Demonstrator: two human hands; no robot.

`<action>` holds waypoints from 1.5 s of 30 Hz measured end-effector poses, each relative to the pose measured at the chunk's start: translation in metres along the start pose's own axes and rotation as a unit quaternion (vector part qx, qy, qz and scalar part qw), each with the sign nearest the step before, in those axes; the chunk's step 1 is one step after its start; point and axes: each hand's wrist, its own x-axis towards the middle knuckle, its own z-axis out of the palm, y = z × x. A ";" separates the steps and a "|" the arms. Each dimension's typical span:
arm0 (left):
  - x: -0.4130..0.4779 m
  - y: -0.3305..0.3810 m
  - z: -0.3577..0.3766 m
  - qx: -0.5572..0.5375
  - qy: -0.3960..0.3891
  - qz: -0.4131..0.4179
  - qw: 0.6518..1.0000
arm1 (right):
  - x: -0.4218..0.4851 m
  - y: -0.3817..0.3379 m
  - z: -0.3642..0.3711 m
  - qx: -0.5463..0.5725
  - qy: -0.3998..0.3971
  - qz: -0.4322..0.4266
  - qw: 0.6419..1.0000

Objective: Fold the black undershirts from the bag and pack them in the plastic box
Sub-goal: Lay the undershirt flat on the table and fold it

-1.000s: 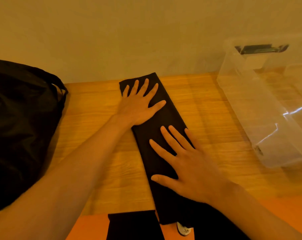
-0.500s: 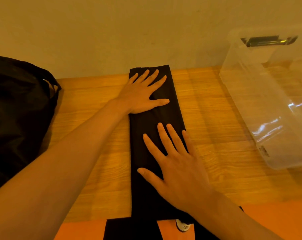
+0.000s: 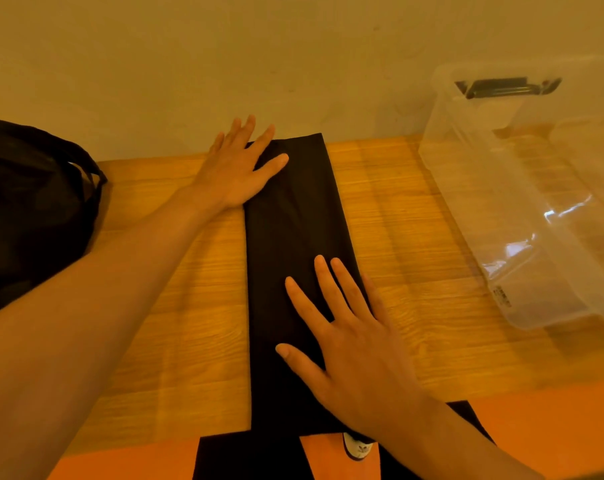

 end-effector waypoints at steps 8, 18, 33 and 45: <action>-0.197 0.039 -0.003 -0.103 -0.071 0.225 0.966 | -0.019 0.020 -0.011 0.007 -0.018 -0.045 0.999; -0.308 0.034 0.058 0.108 0.085 0.290 0.947 | -0.062 0.054 -0.016 -0.053 -0.019 -0.185 0.981; -0.318 0.041 0.064 0.063 0.243 0.342 0.905 | -0.097 0.074 0.000 0.043 0.215 -0.240 0.946; -0.356 0.068 0.020 -0.280 0.167 0.194 0.925 | -0.117 0.044 -0.047 0.291 0.128 -0.133 0.939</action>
